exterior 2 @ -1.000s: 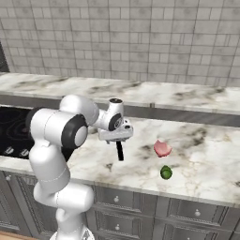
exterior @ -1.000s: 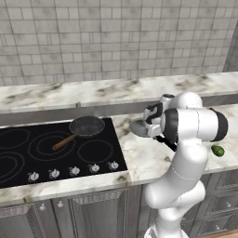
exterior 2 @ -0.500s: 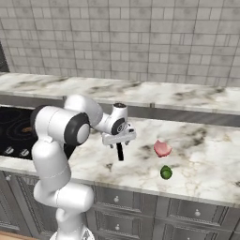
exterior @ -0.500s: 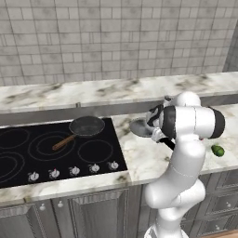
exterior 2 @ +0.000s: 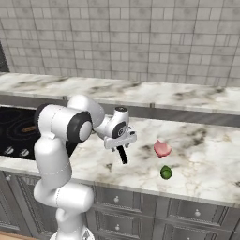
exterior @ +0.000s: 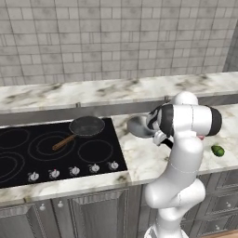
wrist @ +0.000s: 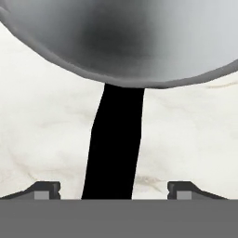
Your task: Place both pans onto different burners. Then place the avocado and the steak on different pans.
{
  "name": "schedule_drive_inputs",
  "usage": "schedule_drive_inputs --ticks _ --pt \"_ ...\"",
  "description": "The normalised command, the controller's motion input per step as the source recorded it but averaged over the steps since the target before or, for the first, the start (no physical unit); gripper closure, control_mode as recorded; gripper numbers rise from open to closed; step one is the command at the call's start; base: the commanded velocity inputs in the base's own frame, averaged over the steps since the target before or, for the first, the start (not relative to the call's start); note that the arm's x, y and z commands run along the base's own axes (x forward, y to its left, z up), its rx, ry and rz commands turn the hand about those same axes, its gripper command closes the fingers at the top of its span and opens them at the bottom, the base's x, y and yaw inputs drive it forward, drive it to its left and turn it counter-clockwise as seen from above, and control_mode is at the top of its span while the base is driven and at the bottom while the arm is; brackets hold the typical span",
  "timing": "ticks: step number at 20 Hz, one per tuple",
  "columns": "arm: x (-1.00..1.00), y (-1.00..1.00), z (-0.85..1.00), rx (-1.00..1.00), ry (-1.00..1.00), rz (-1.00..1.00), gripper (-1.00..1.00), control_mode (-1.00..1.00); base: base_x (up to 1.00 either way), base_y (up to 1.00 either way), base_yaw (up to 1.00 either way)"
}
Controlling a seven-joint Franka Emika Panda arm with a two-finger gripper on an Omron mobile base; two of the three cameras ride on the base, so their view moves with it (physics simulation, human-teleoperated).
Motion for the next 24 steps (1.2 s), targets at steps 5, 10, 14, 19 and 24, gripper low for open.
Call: schedule_drive_inputs --ticks 5,10,14,19,24 --pt "-0.02 -0.01 -0.15 0.0 0.0 0.06 1.0 -1.0 0.0 0.0 0.0" --pt "-0.1 -0.02 -0.05 0.0 0.0 0.05 1.0 -1.0 0.0 0.0 0.0" --pt "-0.37 0.03 0.16 0.0 -0.06 0.07 1.0 -1.0 0.0 0.0 0.0" --pt "-0.42 0.24 0.55 -0.02 -0.11 0.16 1.0 -1.0 0.0 0.0 0.0" --pt "-0.25 0.46 0.56 -0.03 -0.07 0.22 1.0 -1.0 0.0 0.0 0.0"
